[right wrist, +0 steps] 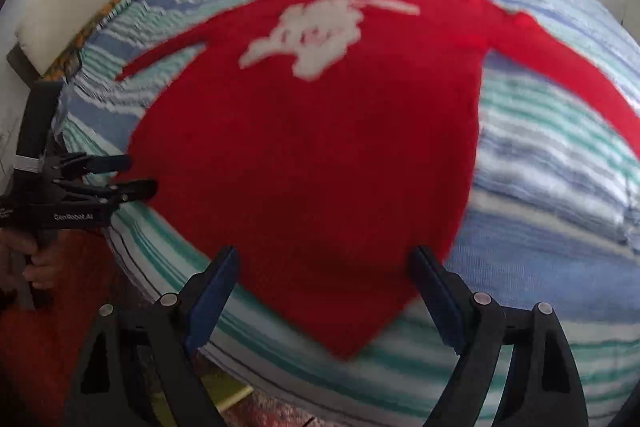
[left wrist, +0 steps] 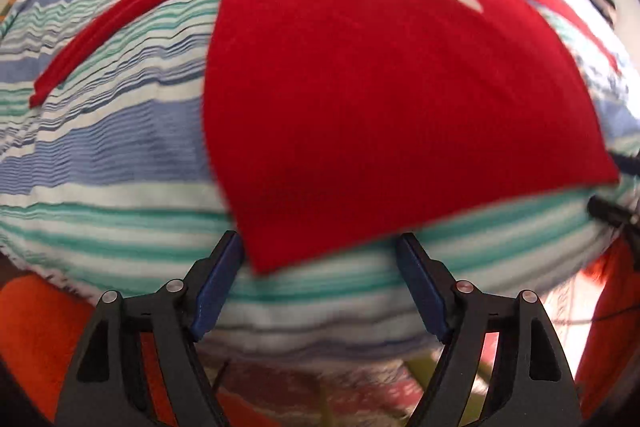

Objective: Fold small clothes

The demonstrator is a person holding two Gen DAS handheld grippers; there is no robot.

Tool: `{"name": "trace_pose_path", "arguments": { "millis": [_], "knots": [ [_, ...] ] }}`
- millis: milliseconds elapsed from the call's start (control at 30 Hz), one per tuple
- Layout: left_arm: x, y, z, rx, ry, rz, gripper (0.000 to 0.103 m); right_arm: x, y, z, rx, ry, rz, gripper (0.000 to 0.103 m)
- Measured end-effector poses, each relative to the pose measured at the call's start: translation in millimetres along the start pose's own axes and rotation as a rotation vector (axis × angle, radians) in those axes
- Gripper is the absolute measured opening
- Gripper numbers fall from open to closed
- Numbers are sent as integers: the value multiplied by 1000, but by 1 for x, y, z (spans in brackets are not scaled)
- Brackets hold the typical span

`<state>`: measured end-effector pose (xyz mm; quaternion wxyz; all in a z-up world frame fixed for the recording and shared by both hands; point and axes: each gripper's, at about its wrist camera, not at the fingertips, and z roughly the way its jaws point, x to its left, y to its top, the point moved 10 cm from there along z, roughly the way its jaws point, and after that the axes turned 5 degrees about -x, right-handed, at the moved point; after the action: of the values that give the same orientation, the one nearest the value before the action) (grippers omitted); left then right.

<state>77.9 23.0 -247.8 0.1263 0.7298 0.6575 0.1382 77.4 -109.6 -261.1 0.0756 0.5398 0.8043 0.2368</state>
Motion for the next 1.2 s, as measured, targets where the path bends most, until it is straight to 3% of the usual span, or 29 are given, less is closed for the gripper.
{"name": "trace_pose_path", "arguments": {
  "millis": [67,133,267,367,500,600,700,867,1000,1200],
  "knots": [
    [7,-7,-13,-9,-20,-24,81,-1,-11,-12,-7,-7,-4,86],
    [19,-2,-28,-69,-50,-101,80,-6,-12,-28,-29,-16,34,86],
    [67,23,-52,-230,-2,-315,91,-46,18,-85,-314,-111,187,86],
    [105,31,-41,-251,74,-423,91,-89,21,-99,-408,-168,349,88],
    [133,34,-21,-218,121,-532,91,-135,0,-81,-365,-230,523,88],
    [135,35,-7,-203,142,-526,91,-155,-6,-77,-368,-238,603,88],
    [128,38,2,-181,162,-472,92,-162,-8,-71,-356,-239,620,88],
    [123,30,10,-136,173,-441,95,-169,-23,-45,-256,-231,652,89],
    [124,30,15,-123,156,-458,97,-167,-20,-41,-257,-233,641,95],
    [122,29,19,-111,159,-450,99,-166,-19,-39,-254,-239,630,95]
  ]
}}
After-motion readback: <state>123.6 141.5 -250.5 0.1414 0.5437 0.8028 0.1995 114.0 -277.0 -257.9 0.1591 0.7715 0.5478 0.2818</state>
